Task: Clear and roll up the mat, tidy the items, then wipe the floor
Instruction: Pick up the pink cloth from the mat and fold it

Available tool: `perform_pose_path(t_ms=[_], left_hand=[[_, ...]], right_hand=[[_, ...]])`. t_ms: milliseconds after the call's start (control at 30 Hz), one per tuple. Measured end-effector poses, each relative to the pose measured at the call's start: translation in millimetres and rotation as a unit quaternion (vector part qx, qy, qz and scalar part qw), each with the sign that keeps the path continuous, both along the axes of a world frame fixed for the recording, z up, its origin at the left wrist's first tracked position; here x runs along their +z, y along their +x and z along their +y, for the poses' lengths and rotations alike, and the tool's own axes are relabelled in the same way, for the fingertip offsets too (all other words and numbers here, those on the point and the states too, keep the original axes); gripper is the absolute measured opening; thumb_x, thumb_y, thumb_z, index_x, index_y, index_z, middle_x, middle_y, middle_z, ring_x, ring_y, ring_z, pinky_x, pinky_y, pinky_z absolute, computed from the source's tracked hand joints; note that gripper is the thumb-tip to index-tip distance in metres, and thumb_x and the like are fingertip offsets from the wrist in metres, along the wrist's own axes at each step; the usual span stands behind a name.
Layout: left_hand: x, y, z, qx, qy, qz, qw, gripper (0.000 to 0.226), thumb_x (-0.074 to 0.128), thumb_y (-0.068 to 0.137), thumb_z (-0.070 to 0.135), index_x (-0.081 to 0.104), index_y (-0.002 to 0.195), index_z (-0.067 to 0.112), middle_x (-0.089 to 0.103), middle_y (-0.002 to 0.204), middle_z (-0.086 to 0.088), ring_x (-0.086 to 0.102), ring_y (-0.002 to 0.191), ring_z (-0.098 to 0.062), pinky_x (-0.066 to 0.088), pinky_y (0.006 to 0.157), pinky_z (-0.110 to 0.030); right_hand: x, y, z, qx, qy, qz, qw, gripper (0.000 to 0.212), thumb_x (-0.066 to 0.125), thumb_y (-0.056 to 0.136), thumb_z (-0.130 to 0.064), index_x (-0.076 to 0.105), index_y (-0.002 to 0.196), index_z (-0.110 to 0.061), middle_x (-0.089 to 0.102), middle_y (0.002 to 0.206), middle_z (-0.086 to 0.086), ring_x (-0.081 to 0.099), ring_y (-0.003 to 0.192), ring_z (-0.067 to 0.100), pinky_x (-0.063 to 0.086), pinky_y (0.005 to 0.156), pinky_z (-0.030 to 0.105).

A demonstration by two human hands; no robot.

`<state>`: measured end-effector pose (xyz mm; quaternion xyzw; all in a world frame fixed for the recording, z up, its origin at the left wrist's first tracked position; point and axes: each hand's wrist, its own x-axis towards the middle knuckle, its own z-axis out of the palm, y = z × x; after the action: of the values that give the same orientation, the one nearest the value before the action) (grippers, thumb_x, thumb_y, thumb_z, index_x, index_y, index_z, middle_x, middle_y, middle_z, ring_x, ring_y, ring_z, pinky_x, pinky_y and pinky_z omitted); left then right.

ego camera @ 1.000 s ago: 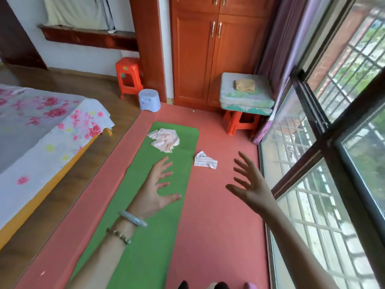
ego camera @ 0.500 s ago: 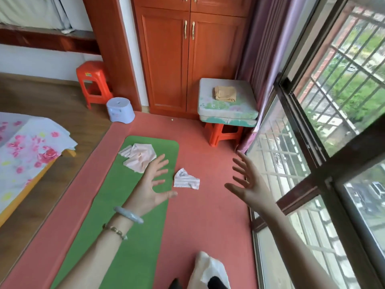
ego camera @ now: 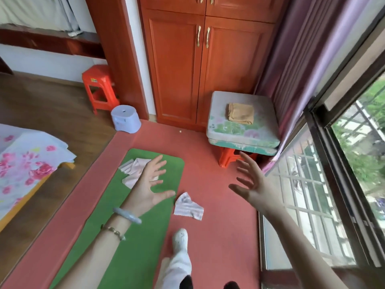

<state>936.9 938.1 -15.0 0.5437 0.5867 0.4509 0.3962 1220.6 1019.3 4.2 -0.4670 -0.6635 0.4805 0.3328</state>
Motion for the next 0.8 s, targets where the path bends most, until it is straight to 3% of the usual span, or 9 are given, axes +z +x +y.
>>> perform_pose_path(t_ms=[100, 200, 300, 400, 567, 667, 800], left_hand=[[-6, -19, 60, -0.004, -0.007, 0.007, 1.000, 0.096, 0.082, 0.066, 0.023, 0.024, 0.141, 0.032, 0.039, 0.139, 0.015, 0.044, 0.122, 0.003, 0.041, 0.095, -0.015], [-6, -43, 124, 0.001, -0.004, 0.001, 1.000, 0.093, 0.079, 0.069, 0.011, 0.024, 0.142, 0.029, 0.039, 0.140, 0.013, 0.044, 0.122, 0.004, 0.041, 0.095, -0.016], [0, -68, 183, 0.001, 0.000, 0.000, 1.000, 0.092, 0.078, 0.069, 0.009, 0.025, 0.140, 0.034, 0.039, 0.140, 0.015, 0.044, 0.122, 0.002, 0.041, 0.099, -0.026], [7, -89, 237, 0.001, 0.012, 0.007, 1.000, 0.091, 0.078, 0.070, 0.005, 0.027, 0.137, 0.040, 0.040, 0.138, 0.018, 0.044, 0.123, 0.002, 0.041, 0.098, -0.026], [7, -119, 310, 0.007, 0.002, 0.012, 1.000, 0.093, 0.079, 0.069, 0.005, 0.026, 0.138, 0.038, 0.040, 0.138, 0.017, 0.045, 0.122, 0.002, 0.042, 0.098, -0.027], [4, -136, 349, 0.015, -0.007, 0.011, 1.000, 0.093, 0.081, 0.066, 0.016, 0.026, 0.136, 0.041, 0.040, 0.138, 0.019, 0.046, 0.122, 0.001, 0.043, 0.098, -0.027], [-5, -160, 407, 0.048, -0.008, 0.004, 0.999, 0.093, 0.079, 0.061, 0.027, 0.028, 0.137, 0.038, 0.042, 0.137, 0.019, 0.046, 0.122, 0.000, 0.044, 0.096, -0.026]], right_hand=[[-6, -21, 61, -0.001, 0.007, 0.001, 1.000, 0.089, 0.074, 0.073, 0.004, 0.030, 0.143, -0.029, 0.047, 0.137, 0.001, 0.049, 0.122, 0.011, 0.045, 0.095, 0.024], [-6, -49, 125, -0.002, 0.019, -0.001, 1.000, 0.088, 0.075, 0.073, 0.002, 0.031, 0.140, -0.033, 0.048, 0.135, -0.002, 0.050, 0.122, 0.011, 0.046, 0.092, 0.017], [-1, -79, 183, 0.000, 0.017, 0.010, 1.000, 0.087, 0.075, 0.073, 0.001, 0.031, 0.136, -0.041, 0.048, 0.134, -0.004, 0.050, 0.120, 0.003, 0.045, 0.096, 0.023], [6, -105, 234, 0.003, 0.022, 0.028, 0.999, 0.087, 0.072, 0.074, 0.005, 0.031, 0.131, -0.046, 0.048, 0.134, -0.003, 0.049, 0.120, 0.001, 0.045, 0.097, 0.027], [4, -139, 304, 0.015, 0.004, 0.030, 0.999, 0.085, 0.072, 0.075, 0.006, 0.032, 0.135, -0.039, 0.048, 0.134, -0.002, 0.048, 0.122, 0.006, 0.045, 0.098, 0.028], [-2, -159, 350, 0.025, -0.006, 0.022, 0.999, 0.086, 0.073, 0.073, 0.003, 0.032, 0.138, -0.036, 0.048, 0.135, 0.000, 0.048, 0.125, 0.011, 0.045, 0.099, 0.033], [-9, -191, 425, 0.051, -0.003, 0.011, 0.999, 0.084, 0.071, 0.066, -0.014, 0.032, 0.137, -0.039, 0.048, 0.136, -0.001, 0.046, 0.125, 0.007, 0.045, 0.100, 0.032]])
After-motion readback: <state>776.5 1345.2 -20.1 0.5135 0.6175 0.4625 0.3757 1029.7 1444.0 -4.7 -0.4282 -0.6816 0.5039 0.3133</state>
